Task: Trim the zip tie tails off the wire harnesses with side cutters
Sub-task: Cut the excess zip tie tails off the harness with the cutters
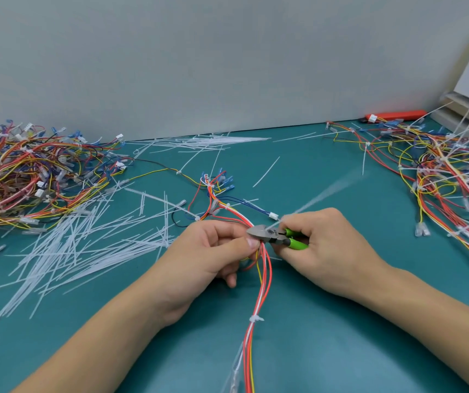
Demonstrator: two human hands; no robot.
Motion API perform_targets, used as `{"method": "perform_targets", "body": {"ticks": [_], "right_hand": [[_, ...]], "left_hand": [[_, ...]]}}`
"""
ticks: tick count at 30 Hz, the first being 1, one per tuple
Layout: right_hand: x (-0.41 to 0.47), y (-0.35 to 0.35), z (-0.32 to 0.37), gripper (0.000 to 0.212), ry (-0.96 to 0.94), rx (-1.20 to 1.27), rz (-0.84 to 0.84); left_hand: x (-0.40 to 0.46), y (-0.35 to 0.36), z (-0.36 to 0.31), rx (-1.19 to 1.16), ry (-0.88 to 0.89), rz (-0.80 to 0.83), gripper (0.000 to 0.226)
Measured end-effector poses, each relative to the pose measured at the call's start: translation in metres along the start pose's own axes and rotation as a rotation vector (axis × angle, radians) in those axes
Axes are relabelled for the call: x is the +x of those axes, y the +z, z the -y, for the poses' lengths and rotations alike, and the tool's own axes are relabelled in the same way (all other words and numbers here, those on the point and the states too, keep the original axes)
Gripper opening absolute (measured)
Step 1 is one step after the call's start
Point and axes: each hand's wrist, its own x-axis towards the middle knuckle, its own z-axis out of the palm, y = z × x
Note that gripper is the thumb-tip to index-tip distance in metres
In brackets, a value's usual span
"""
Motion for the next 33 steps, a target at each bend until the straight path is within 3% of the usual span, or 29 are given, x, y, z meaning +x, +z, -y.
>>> {"method": "perform_targets", "body": {"ticks": [4, 9, 14, 19, 23, 30, 33], "right_hand": [[-0.001, 0.0, -0.001, 0.033, 0.006, 0.009, 0.011], [-0.001, -0.001, -0.002, 0.014, -0.003, 0.031, -0.014], [-0.002, -0.009, 0.003, 0.053, -0.016, -0.053, 0.047], [-0.004, -0.011, 0.007, 0.062, -0.011, -0.149, 0.066], [-0.004, -0.012, 0.003, 0.052, 0.027, -0.233, 0.134], [-0.001, -0.002, 0.001, 0.007, 0.047, -0.26, -0.006], [-0.002, -0.003, 0.002, 0.032, 0.081, -0.282, -0.013]], "left_hand": [[-0.001, 0.002, -0.002, 0.005, 0.005, -0.002, 0.011], [-0.002, 0.002, -0.002, -0.003, 0.0, -0.014, 0.012], [0.0, 0.001, 0.0, -0.012, -0.017, -0.041, 0.019], [0.0, 0.001, 0.001, -0.019, -0.021, -0.046, 0.018], [0.0, 0.001, 0.001, -0.016, -0.025, -0.048, 0.016], [0.0, 0.0, 0.001, -0.009, -0.009, -0.044, 0.011], [0.0, -0.001, 0.001, -0.018, -0.004, -0.043, 0.013]]}}
